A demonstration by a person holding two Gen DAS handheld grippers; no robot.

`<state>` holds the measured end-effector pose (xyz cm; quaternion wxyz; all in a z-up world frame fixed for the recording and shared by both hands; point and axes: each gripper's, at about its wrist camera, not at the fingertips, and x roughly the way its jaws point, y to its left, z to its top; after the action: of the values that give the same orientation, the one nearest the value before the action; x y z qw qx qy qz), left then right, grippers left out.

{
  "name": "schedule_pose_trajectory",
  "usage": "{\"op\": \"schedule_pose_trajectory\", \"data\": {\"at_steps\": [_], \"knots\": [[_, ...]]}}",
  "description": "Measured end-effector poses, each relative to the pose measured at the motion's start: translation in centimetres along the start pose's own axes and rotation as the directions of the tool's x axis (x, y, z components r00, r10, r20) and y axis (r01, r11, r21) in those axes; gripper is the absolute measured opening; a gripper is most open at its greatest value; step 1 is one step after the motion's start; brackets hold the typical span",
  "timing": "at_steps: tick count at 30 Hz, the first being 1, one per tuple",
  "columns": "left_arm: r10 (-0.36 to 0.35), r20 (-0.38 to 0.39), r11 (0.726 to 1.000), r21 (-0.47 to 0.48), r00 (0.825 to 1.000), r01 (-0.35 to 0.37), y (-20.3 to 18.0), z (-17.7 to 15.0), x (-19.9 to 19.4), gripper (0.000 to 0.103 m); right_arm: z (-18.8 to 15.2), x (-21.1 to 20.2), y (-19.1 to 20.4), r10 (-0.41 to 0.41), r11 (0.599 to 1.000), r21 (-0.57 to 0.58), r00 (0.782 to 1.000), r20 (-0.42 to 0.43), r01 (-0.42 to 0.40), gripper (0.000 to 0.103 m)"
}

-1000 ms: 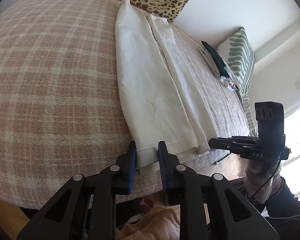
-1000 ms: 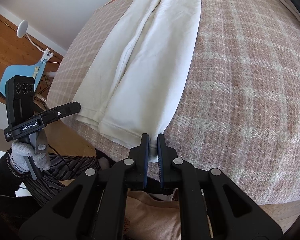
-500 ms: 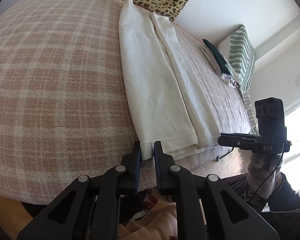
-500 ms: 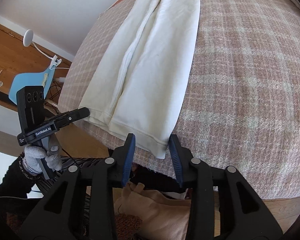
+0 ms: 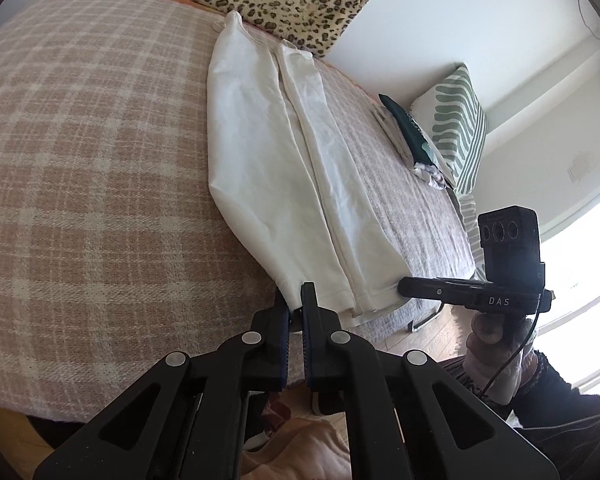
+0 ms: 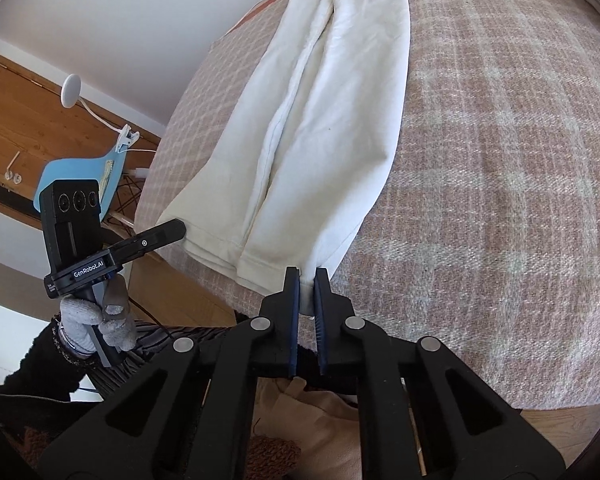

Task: Fold small clothes
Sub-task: 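Grip the hem with both grippers and fold it up toward the straps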

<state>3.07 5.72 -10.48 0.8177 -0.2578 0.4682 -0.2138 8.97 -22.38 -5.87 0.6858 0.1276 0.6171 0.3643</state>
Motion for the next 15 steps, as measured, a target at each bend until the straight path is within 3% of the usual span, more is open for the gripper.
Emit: {"op": "schedule_pose_trajectory", "data": {"at_steps": [7, 15], "knots": [[-0.037, 0.048, 0.999, -0.031, 0.998, 0.038, -0.1, 2.4, -0.3, 0.004, 2.1, -2.3, -1.3, 0.076, 0.994, 0.069, 0.995, 0.061, -0.080, 0.008], [-0.005, 0.085, 0.998, -0.058, 0.996, 0.010, 0.5, 6.9, 0.9, 0.004, 6.2, -3.8, -2.7, 0.072, 0.988, 0.125, 0.990, 0.121, -0.087, 0.008]]}}
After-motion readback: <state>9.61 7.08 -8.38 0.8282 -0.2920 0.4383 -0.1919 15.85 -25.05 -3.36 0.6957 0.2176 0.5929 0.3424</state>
